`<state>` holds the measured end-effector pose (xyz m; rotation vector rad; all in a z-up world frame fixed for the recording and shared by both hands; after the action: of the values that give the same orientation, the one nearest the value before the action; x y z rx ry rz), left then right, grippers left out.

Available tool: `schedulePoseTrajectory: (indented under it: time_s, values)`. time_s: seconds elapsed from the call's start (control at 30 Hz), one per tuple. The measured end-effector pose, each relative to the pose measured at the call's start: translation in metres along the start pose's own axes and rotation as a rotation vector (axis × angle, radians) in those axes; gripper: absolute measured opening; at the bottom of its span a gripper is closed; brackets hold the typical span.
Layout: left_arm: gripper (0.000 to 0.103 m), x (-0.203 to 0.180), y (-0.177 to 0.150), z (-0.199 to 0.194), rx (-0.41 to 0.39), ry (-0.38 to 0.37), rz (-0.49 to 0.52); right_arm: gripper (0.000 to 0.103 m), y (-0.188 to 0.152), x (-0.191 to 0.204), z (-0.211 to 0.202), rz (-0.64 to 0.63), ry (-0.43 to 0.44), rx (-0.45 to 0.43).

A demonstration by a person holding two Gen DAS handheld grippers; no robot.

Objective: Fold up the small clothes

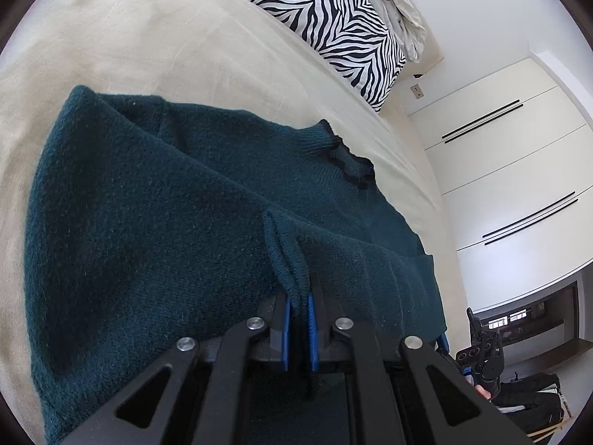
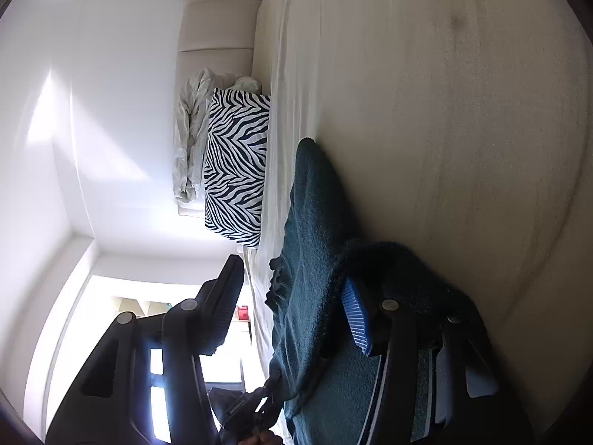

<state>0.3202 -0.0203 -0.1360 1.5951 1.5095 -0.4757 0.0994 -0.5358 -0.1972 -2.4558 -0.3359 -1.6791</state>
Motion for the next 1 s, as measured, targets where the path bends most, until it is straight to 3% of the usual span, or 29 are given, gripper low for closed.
schedulePoseTrajectory:
  time_s: [0.17, 0.4, 0.57, 0.83, 0.93, 1.0]
  values:
    - [0.010, 0.007, 0.001, -0.002, -0.019, -0.032, -0.008, 0.054, -0.006, 0.009, -0.034, -0.078, -0.096, -0.018]
    - [0.010, 0.001, 0.005, -0.006, -0.038, -0.010, 0.036, 0.055, 0.000, 0.037, -0.065, -0.168, -0.099, -0.020]
    - [0.011, 0.007, 0.000, -0.003, -0.031, 0.004, 0.038, 0.060, -0.006, 0.069, -0.028, -0.262, -0.106, 0.117]
    - [0.012, 0.022, -0.007, 0.001, -0.080, -0.063, 0.070, 0.061, 0.006, 0.075, 0.066, -0.313, -0.234, 0.326]
    - [0.012, 0.021, -0.009, 0.003, -0.091, -0.051, 0.095, 0.061, 0.025, 0.069, 0.088, -0.294, -0.293, 0.310]
    - [0.013, 0.021, -0.008, 0.004, -0.096, -0.048, 0.100, 0.061, 0.040, 0.064, 0.100, -0.262, -0.265, 0.314]
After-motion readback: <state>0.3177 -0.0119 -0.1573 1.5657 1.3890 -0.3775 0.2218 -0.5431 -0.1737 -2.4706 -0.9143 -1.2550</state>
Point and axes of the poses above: each gripper's, at about its wrist camera, not at the fingertips, and z roughly the way its jaws point, x to its left, y to its top, the point moved 2 cm from there along z, roughly the way its jaws point, and after that the axes turned 7 degrees about -y, right-handed, at the moved point
